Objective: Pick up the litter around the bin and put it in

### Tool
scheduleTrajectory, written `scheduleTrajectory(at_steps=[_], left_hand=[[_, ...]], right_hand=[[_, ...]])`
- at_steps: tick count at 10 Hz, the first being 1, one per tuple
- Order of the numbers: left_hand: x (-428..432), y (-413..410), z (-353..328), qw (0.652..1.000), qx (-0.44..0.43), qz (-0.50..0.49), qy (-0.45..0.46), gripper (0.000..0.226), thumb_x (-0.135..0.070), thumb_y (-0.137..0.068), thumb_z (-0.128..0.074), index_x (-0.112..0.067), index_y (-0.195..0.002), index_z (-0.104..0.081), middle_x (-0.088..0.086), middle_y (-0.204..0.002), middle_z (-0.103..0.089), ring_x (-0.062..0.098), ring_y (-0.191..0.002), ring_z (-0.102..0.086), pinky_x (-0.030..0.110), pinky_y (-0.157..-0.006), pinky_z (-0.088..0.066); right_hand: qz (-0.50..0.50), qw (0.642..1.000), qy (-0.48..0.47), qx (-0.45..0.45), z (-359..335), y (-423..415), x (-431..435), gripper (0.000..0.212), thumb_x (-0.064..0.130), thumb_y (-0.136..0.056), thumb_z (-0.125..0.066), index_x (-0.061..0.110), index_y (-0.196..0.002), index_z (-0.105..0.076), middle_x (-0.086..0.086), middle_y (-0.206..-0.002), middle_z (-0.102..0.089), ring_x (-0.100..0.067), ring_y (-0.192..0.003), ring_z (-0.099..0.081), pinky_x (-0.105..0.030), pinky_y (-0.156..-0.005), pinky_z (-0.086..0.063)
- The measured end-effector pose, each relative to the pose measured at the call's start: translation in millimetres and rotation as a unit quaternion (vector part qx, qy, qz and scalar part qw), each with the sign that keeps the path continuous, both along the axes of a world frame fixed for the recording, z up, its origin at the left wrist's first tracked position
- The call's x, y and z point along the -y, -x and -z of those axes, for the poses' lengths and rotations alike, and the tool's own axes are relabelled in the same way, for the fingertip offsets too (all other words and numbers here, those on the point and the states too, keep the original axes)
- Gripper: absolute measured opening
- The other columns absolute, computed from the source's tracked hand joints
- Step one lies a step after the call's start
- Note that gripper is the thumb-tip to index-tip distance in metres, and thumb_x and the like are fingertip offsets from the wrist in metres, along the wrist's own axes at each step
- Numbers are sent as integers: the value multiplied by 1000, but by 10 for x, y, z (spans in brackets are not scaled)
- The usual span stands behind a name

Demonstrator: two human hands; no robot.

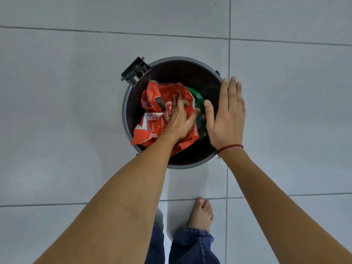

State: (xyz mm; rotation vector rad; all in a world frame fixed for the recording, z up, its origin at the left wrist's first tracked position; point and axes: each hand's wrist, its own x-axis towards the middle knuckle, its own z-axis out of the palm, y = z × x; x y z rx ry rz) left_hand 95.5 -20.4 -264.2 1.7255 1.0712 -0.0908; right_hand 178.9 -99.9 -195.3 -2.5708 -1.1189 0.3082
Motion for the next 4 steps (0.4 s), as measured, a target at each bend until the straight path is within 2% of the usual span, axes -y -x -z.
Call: scheduleTrajectory(at_steps=[1,2,3,4], left_hand=[[-16,52,-289,998,-9,-48,27,33,-31,-96,-42,-13,-123,-38,15,-133,-43,31,-126,-38,52,-110,-27],[-18,173,-710,1000,-13,9,12,36,-25,-98,-40,-10,-130,-41,19,-139,-43,35,-131,-38,49,-109,-32],[-76,349,-1090,988,-19,107,-112,43,-22,-100,-37,-5,-139,-41,20,-153,-30,33,-145,-17,48,-118,-20],[-276,548,-1466,947,-35,155,-279,50,-26,-99,-36,-4,-143,-35,16,-156,-23,29,-147,-13,48,-118,-12]], right_hand=[[-5,1000,10,-19,-64,-11,-6,60,39,-99,-30,7,-147,-16,-16,-156,-15,-31,-144,-9,-45,-116,-14],[1,998,37,-55,-243,28,8,59,38,-99,-28,6,-147,-16,-16,-156,-15,-29,-145,-8,-46,-117,-13],[0,998,48,-50,-532,98,-5,60,39,-99,-25,5,-147,-16,-16,-156,-15,-29,-145,-8,-47,-118,-13],[-18,999,28,-29,-913,190,-43,61,40,-98,-21,4,-147,-16,-17,-156,-14,-29,-145,-7,-47,-117,-13]])
